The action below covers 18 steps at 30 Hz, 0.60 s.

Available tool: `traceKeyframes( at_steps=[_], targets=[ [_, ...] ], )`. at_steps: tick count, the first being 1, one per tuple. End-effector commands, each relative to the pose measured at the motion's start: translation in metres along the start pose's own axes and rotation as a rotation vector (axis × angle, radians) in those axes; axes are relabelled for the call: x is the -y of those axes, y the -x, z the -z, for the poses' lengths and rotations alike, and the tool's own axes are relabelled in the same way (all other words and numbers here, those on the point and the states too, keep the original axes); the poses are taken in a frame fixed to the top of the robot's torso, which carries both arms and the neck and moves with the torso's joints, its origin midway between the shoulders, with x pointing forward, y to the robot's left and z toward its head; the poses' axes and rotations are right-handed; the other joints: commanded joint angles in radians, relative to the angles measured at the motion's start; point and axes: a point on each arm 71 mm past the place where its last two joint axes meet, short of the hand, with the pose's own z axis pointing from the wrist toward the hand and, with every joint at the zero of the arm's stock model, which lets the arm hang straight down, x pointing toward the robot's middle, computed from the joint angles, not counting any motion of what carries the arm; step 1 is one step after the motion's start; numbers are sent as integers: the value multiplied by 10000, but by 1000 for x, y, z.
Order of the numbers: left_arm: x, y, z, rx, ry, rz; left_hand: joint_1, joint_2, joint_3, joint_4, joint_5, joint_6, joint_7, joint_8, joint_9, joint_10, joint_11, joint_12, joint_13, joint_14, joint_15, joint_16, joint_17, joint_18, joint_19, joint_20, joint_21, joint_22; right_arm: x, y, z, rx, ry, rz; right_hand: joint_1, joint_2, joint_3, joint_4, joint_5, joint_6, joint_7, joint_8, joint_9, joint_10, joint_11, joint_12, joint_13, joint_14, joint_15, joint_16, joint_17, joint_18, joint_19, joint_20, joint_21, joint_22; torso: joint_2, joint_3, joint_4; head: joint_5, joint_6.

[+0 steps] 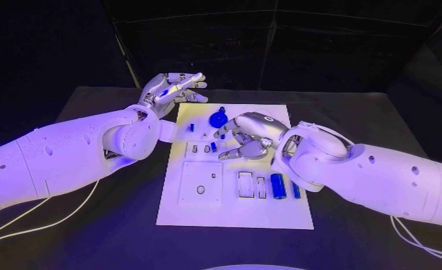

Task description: Assemble the parts on the task board

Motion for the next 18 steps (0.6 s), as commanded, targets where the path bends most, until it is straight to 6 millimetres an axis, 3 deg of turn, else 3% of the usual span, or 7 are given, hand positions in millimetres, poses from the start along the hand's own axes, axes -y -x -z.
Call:
traceKeyframes(
  at_steps=[1,3,5,7,10,13,18],
  targets=[
    [-3,-2,0,-1019,527,-1187,-290,-129,-137,191,-29,360,-145,100,57,761,-316,284,174,1266,-349,997,650,45,922,-391,694,332,1,15,12,-52,508,-1242,162,51,-39,-1,83,182,-42,137,29,-136,-35,-56,-91,712,-12,-150,1199,110,-186,-27,-152,-278,-28,-1,58,-12,6],
    [-6,0,1,-1291,892,-1798,-407,-244,-280,306,-21,560,-328,133,80,1319,-590,511,398,1912,-592,2560,1996,84,1602,-702,1416,714,8,27,21,43,322,-1763,228,152,-85,-7,142,313,-101,261,35,-268,-107,-212,-273,548,-75,-459,583,210,-516,-84,-480,-880,-88,13,43,25,-9],
    [-10,2,1,-1603,1394,-2562,-350,-367,-395,310,-43,845,-534,235,154,2078,-843,949,769,2315,-865,7137,6822,95,2391,-1003,2380,1268,17,43,30,369,-22,-2346,330,252,-93,-42,249,370,-142,334,28,-509,-140,-495,-585,360,-122,-838,-99,331,-911,-125,-898,-1624,-160,28,53,32,-44],
    [-14,3,3,-1943,2023,-3338,-294,-420,-471,319,-33,988,-681,278,227,2351,-958,1236,1106,2363,-1029,9315,9152,-192,3099,-1160,4246,3290,28,58,37,909,-460,-2862,508,424,-28,-103,342,341,-163,370,1,-1311,-171,-1464,-1604,-62,-167,-1712,-1464,549,-1698,-169,-1782,-3064,-213,42,50,71,-46],
    [-18,3,4,-2501,2928,-4450,-310,-478,-668,424,-41,1148,-787,330,397,2472,-1037,1777,1822,2325,-1101,10849,11005,-459,3339,-1264,6238,5636,44,75,46,1528,-1023,-3503,634,486,-37,-129,388,152,-147,407,-30,-2768,-176,-3585,-3764,-723,-172,-3486,-3688,616,-2141,-181,-2716,-3893,-322,63,58,102,-86],
    [-20,3,2,-3090,4066,-5893,-569,-399,-991,774,-46,1052,-814,409,613,2312,-1123,2737,2807,2313,-1168,11481,11843,-515,3485,-1287,6823,6270,63,89,53,2094,-1641,-4110,906,601,109,-172,385,219,-121,550,-13,-3781,-157,-5830,-5764,-2035,-114,-6714,-7065,609,-2518,-137,-3702,-4465,-419,93,102,110,-135],
    [-21,3,-1,-3412,5244,-7260,-589,-222,-1390,1138,-44,933,-902,817,1053,1629,-1182,4403,4416,2403,-1199,11980,12552,-580,3711,-1360,7285,6905,82,100,56,2548,-2054,-4577,1313,512,676,-311,294,849,-38,585,-38,-3297,-139,-8738,-8238,-2326,-10,-9016,-7861,600,-2805,-14,-5000,-5243,-532,136,123,136,-200]
  ],
)
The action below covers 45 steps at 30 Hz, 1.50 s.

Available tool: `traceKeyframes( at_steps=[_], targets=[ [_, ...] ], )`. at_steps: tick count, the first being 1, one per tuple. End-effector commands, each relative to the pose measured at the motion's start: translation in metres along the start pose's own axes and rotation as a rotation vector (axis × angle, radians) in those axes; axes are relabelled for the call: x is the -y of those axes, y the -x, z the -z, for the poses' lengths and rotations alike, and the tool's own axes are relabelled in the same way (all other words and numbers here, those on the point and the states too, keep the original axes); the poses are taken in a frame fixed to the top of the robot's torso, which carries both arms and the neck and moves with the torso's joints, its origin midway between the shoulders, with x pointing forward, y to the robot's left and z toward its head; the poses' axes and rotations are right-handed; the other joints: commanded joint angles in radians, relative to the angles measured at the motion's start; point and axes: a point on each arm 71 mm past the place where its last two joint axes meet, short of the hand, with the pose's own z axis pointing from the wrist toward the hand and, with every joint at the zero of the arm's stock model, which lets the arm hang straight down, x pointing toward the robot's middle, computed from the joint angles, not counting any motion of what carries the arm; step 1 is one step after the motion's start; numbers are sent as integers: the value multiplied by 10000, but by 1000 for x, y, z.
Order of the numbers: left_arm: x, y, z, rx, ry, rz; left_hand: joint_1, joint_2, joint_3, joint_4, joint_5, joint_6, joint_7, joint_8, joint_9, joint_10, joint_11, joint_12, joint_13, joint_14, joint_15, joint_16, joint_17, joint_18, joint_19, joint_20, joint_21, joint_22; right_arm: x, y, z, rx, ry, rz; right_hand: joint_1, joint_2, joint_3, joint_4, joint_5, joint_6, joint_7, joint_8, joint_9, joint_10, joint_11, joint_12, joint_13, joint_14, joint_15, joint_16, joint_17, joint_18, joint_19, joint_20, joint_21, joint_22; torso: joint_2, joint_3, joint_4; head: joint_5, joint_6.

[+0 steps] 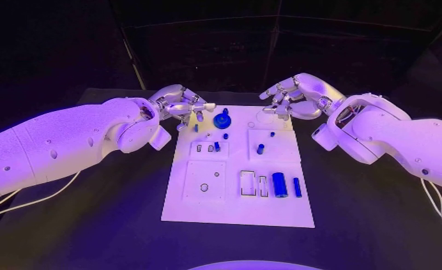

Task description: Assemble the parts on the task board

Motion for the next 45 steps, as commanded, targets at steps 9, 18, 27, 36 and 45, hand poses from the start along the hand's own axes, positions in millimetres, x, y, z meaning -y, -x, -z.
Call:
traceKeyframes(
  at_steps=[9,18,27,36,45],
  targets=[
    [-1,-13,-19,-1560,3337,-3669,-356,284,-1065,832,-52,-104,-391,1775,1347,547,-287,6277,6114,1053,-265,972,2627,-518,428,-208,1839,2705,19,18,-10,687,-355,-1662,90,-389,1321,-363,-137,1184,-172,-355,-55,2381,-151,-3371,-3233,1217,-128,-2456,-559,35,590,-178,-744,-522,-245,59,45,56,-129],
    [0,-26,-35,-1903,4461,-5001,-612,430,-1763,1396,-421,-774,-494,3092,2587,663,-342,7347,7196,1053,-348,972,2627,-601,410,-225,2221,3259,34,21,-15,1184,-1699,-2443,-198,-835,1652,-931,-119,1254,-415,-386,-31,3147,-386,-2139,-2305,1752,-435,-408,645,-5,1061,-409,255,100,-224,63,49,134,-111],
    [5,-39,-46,-2185,5001,-5809,-850,479,-2211,1695,-454,-1098,-551,3638,3172,709,-386,7545,7390,1053,-398,972,2627,-634,437,-269,2386,3514,34,20,-18,1330,-1874,-2487,-622,-912,1871,-1026,-19,987,-312,-431,-41,2623,-325,-1446,-1621,1146,-333,633,1084,-3,789,-348,545,363,-225,69,33,166,-139],
    [9,-50,-54,-2468,5142,-6063,-940,510,-2362,1711,-455,-1187,-571,3791,3350,705,-404,7562,7401,1053,-415,972,2627,-642,440,-288,2421,3571,32,20,-20,1474,-1835,-2461,-855,-975,1920,-1142,101,547,-180,-349,-15,1725,-212,-530,-861,754,-213,1822,1515,2,600,-237,827,616,-218,58,42,152,-199],
    [8,-55,-58,-2853,5413,-6285,-933,532,-2428,1692,-455,-1291,-561,3841,3437,650,-399,7512,7343,1053,-415,972,2627,-639,427,-292,2413,3559,30,18,-22,1432,-1773,-2453,-930,-930,1952,-1191,184,298,-139,-190,4,1238,-139,-52,-587,702,-162,2509,1832,17,525,-179,956,736,-206,54,53,170,-239]
  ],
)
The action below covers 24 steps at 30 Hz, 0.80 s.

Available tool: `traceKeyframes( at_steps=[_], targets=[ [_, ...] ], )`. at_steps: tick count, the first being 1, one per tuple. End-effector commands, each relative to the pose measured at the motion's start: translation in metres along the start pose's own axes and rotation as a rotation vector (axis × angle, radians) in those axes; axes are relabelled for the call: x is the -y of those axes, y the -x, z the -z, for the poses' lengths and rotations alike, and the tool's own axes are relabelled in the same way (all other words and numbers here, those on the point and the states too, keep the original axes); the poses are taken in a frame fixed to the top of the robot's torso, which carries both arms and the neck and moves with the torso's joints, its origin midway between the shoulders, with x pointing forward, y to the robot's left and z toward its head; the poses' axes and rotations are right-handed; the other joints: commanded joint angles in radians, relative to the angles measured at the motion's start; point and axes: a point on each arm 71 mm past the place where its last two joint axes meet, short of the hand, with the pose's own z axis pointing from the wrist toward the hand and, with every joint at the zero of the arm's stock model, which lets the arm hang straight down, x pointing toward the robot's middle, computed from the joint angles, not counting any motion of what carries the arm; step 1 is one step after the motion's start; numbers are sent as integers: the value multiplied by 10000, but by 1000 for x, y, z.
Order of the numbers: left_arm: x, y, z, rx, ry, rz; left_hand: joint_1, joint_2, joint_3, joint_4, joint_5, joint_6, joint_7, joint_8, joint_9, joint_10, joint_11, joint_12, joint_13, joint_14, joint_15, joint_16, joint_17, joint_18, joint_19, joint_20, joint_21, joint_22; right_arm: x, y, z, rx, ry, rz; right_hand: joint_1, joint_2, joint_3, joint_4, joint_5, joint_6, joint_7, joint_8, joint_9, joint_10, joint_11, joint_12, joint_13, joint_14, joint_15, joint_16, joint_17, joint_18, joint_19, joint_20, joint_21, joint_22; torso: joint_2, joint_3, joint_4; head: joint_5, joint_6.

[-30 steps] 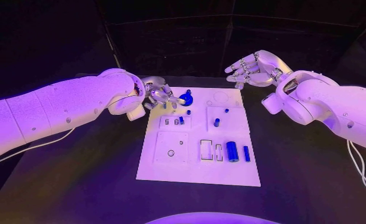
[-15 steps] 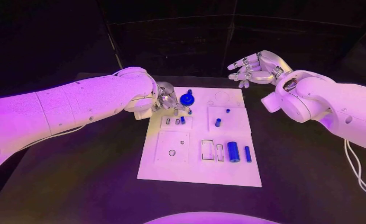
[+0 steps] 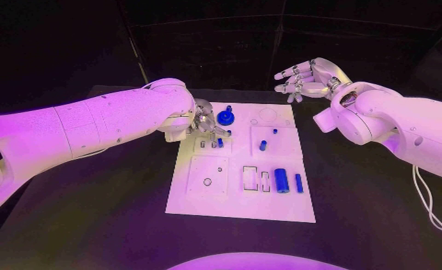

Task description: Assemble the parts on the task board

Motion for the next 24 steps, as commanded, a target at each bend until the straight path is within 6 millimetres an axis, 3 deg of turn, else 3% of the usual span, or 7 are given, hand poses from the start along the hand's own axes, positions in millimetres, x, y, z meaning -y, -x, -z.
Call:
traceKeyframes(
  at_steps=[1,24],
  targets=[
    [1,-2,-1,-317,245,-387,-72,19,-62,9,-67,-92,2,49,22,-25,-23,-20,-9,1037,-41,30,2630,-173,15,-79,23,-14,-2,1,-1,135,58,-35,-116,1,24,-54,66,-87,7,68,16,-114,8,69,30,-69,32,89,29,19,-74,15,67,22,6,-6,11,20,-7],
    [8,-3,-8,-466,348,-554,363,242,-30,-213,-57,-300,17,241,312,-63,-7,-20,-12,1037,-25,30,2630,-170,-13,-64,23,-1,-4,-4,-4,18,131,122,-140,32,54,-78,136,-224,30,146,16,-286,31,267,105,-63,50,390,159,24,-83,34,144,85,5,-2,9,8,-109]
  ],
)
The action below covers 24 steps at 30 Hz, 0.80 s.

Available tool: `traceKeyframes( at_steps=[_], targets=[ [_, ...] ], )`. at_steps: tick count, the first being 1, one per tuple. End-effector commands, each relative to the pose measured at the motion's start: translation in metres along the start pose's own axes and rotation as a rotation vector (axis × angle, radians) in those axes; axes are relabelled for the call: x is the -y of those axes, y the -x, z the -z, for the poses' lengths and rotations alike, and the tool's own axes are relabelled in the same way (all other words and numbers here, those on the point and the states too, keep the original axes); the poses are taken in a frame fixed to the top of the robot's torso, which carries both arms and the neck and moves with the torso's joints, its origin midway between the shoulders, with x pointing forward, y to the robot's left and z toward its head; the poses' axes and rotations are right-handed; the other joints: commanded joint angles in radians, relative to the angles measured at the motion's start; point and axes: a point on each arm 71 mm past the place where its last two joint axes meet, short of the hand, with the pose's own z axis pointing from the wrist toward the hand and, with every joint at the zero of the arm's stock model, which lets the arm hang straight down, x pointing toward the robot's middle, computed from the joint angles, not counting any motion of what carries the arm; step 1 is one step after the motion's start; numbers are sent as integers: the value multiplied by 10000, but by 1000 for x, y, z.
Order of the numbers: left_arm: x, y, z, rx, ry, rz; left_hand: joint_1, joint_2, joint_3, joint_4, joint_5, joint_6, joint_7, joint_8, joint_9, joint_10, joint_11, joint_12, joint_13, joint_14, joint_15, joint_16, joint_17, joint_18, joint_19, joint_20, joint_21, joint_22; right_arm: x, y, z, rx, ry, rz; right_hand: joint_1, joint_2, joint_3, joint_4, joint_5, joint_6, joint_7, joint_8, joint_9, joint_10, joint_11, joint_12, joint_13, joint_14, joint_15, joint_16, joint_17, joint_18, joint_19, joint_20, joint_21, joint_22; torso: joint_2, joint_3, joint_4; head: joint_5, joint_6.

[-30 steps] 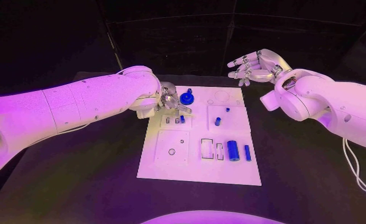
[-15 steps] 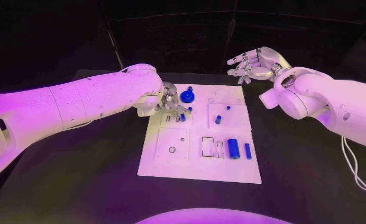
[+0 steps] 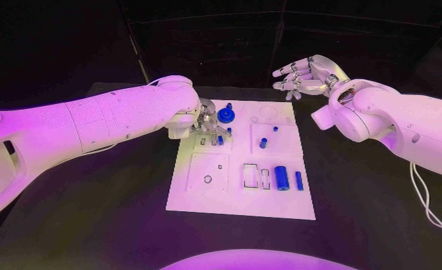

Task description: Assemble the parts on the task board

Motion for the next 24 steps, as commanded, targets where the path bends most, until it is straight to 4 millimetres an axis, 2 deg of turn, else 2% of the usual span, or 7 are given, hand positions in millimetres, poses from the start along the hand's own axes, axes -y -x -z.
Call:
traceKeyframes(
  at_steps=[1,10,17,24],
  targets=[
    [0,0,0,-42,91,-142,166,31,35,-96,-57,-98,17,67,54,-63,-7,-18,-14,1037,-24,31,2632,-170,-15,-63,21,5,-2,1,-1,53,84,91,-88,-21,34,-54,46,-86,12,41,9,-101,19,53,13,-47,30,52,-5,26,-52,1,45,16,-3,2,0,-6,-3],
    [3,-1,0,-94,39,-200,356,127,98,-231,-56,-160,19,137,163,-71,-5,-19,-19,1037,-21,31,2632,-170,-22,-58,24,20,-2,0,-2,18,97,192,-91,-18,43,-60,82,-118,18,55,8,-133,25,90,24,-64,34,81,-17,26,-59,5,59,28,-7,8,-2,1,-50],
    [5,-2,0,-126,10,-231,604,211,226,-438,-54,-234,26,194,271,-82,0,-24,-27,1037,-17,31,2632,-172,-27,-54,34,46,-2,-1,-3,24,78,205,-94,-4,64,-68,144,-155,25,82,9,-179,30,142,36,-104,41,96,-72,27,-75,11,76,45,3,-1,1,-3,-43],
    [6,-2,-1,-151,15,-256,1142,330,621,-920,-50,-358,38,234,406,-102,7,-39,-45,1037,-13,31,2632,-176,-30,-51,53,95,-2,-1,-3,37,47,208,-81,8,99,-88,235,-198,36,111,9,-235,39,189,41,-154,48,114,-122,27,-101,18,94,64,5,2,6,3,-45]
  ],
)
